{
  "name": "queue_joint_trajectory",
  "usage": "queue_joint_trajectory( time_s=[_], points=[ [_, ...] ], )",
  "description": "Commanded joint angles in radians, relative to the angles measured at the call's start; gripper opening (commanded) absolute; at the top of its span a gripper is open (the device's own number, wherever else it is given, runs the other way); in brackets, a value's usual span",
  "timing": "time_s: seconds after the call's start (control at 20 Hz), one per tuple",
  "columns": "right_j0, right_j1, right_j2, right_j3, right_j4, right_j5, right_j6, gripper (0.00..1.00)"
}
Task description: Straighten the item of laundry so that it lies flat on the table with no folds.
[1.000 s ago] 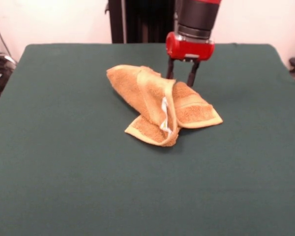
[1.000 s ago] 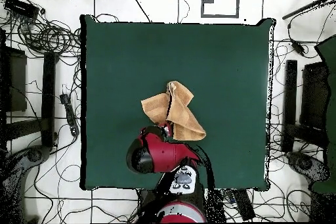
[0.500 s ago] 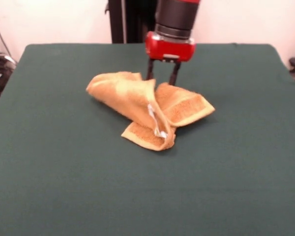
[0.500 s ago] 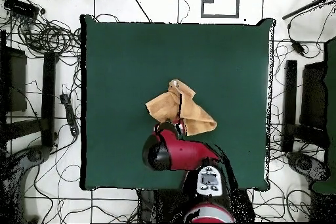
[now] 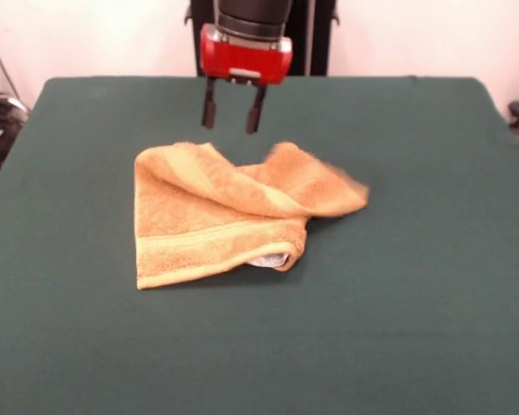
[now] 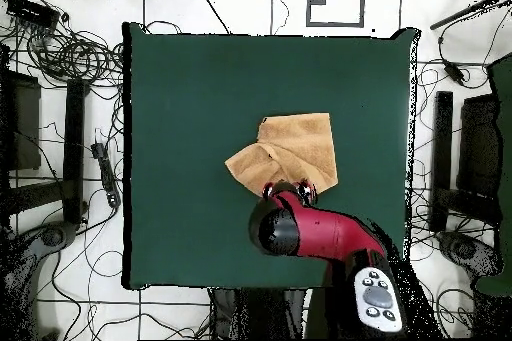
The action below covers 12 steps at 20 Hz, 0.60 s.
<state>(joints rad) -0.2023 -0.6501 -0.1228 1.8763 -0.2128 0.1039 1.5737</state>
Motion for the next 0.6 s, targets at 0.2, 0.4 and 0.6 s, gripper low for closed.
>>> queue_joint_trajectory(
  time_s=[0.2,0.4,0.6],
  points=[
    [0.028,-0.028,0.18,0.01,0.053,0.152,0.124,1.0],
    [0.052,-0.013,0.172,-0.012,0.05,0.134,0.135,1.0],
    [0.093,0.048,0.133,-0.061,0.041,0.065,0.159,1.0]
  ],
)
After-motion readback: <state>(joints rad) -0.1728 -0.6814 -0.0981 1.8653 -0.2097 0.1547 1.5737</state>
